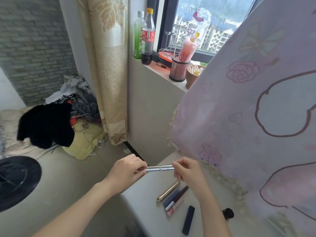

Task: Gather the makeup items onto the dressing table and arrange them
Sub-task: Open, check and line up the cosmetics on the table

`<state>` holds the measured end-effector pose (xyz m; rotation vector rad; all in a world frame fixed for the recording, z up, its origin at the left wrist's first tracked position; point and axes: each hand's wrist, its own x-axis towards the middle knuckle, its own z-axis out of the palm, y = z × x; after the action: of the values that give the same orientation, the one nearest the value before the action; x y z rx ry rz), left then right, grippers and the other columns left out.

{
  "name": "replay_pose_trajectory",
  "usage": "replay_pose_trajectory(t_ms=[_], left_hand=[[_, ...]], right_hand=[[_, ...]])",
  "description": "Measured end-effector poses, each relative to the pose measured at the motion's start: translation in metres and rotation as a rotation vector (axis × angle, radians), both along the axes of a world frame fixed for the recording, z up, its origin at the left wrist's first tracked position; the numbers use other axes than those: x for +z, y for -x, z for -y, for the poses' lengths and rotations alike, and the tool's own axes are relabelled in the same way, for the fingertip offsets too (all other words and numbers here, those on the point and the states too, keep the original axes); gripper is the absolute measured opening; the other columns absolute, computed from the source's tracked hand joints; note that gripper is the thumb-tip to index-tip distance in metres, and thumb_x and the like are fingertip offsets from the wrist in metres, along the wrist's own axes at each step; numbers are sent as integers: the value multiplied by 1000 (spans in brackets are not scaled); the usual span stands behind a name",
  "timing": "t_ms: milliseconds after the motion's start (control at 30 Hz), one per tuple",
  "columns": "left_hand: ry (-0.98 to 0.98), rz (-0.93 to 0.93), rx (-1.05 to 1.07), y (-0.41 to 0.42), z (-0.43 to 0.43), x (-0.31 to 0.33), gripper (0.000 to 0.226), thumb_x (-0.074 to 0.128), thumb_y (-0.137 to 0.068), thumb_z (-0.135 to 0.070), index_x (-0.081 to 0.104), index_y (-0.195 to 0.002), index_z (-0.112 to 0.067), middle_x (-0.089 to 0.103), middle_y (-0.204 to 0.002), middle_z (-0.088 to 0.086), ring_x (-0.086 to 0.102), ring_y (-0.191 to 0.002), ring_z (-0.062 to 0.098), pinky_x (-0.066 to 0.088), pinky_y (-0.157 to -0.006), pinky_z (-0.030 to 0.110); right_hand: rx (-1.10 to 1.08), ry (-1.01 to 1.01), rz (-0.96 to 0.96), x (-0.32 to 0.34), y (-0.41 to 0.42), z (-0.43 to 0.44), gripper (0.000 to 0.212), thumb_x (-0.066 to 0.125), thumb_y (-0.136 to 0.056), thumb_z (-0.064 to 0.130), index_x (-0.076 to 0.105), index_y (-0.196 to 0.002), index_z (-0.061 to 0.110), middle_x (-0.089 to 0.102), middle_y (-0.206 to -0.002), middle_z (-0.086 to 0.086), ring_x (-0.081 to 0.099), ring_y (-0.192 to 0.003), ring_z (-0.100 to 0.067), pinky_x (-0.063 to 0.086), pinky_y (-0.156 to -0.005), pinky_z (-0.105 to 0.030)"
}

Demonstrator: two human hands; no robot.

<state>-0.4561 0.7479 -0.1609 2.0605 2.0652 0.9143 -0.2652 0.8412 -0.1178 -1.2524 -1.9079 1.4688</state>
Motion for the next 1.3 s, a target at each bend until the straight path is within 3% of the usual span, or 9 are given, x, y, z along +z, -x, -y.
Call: replay_pose_trajectory(t_ms=[267,433,567,733,867,967,1033,1167,1300], left_hand=[[64,90,38,4,2,-14,31,45,-73,-41,66,-71,-19,64,-62,-7,43,-71,7,39,-69,25],[127,211,47,6,3,-24,42,39,-71,-48,68,-76,-18,67,-68,-4,45,-77,9,43,-63,25],[201,312,83,5,5,-36,53,33,-67,-54,68,-79,-16,67,-74,-3,45,-82,10,49,-70,33],[245,380,116,1,3,-49,67,26,-62,-60,70,-87,-15,69,-82,-2,54,-81,13,44,-74,27],[259,459,158,-4,-4,-67,44,44,-70,-44,70,-85,-12,70,-82,2,56,-81,19,42,-74,28],[321,487,205,-10,-14,-88,30,52,-76,-35,69,-83,-11,67,-78,2,53,-77,17,41,-73,29],[357,456,249,-13,-20,-100,19,56,-81,-26,68,-78,-12,64,-71,0,51,-71,16,41,-67,29],[374,233,276,-24,-34,-123,28,41,-69,-33,60,-52,-21,58,-48,-8,56,-47,14,37,-43,19],[408,81,281,-40,-46,-143,30,41,-69,-31,60,-48,-20,57,-46,-6,55,-46,14,38,-43,19]], right_hand=[[-49,77,-67,-12,-1,-6,32,61,-78,-8,64,-74,23,60,-65,5,54,-52,7,45,-57,-6],[-63,118,-29,-21,3,-8,29,63,-78,-6,64,-78,23,61,-68,4,56,-63,-5,45,-61,-9],[-103,152,-15,-29,9,-15,31,62,-78,-8,64,-78,23,60,-68,2,55,-63,-7,45,-57,-6],[-97,192,41,-39,18,-26,31,62,-79,-6,64,-81,25,62,-75,0,57,-70,-10,45,-65,-14],[-135,257,102,-52,18,-36,29,65,-80,2,63,-96,25,64,-88,0,60,-84,-16,46,-79,-28],[-246,247,235,-67,13,-44,30,60,-85,8,57,-113,17,61,-100,-5,58,-94,-21,46,-84,-31],[-289,238,350,-77,7,-46,28,58,-86,8,57,-115,10,59,-101,-8,56,-94,-22,44,-83,-31],[-288,205,510,-91,-3,-49,15,54,-87,6,63,-99,1,59,-95,-12,52,-85,-22,37,-76,-26],[-302,148,624,-101,-12,-51,23,49,-89,6,62,-99,-11,63,-103,-26,48,-81,-19,33,-72,-22]])
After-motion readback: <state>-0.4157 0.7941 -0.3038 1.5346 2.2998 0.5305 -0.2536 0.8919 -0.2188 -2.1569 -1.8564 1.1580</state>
